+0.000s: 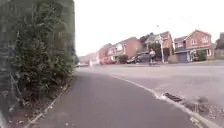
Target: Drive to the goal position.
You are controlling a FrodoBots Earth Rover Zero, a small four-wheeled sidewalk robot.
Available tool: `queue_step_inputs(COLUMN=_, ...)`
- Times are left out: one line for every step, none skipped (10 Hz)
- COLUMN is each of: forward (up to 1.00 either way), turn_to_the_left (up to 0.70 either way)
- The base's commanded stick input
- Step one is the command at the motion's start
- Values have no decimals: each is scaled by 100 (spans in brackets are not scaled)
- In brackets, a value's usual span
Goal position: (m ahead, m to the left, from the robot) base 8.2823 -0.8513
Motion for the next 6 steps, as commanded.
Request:
queue_step_inputs(forward=100, turn_to_the_left=0)
queue_step_inputs(forward=100, turn_to_the_left=0)
queue_step_inputs(forward=100, turn_to_the_left=0)
queue_step_inputs(forward=100, turn_to_the_left=0)
queue_step_inputs(forward=100, turn_to_the_left=0)
queue_step_inputs(forward=100, turn_to_the_left=0)
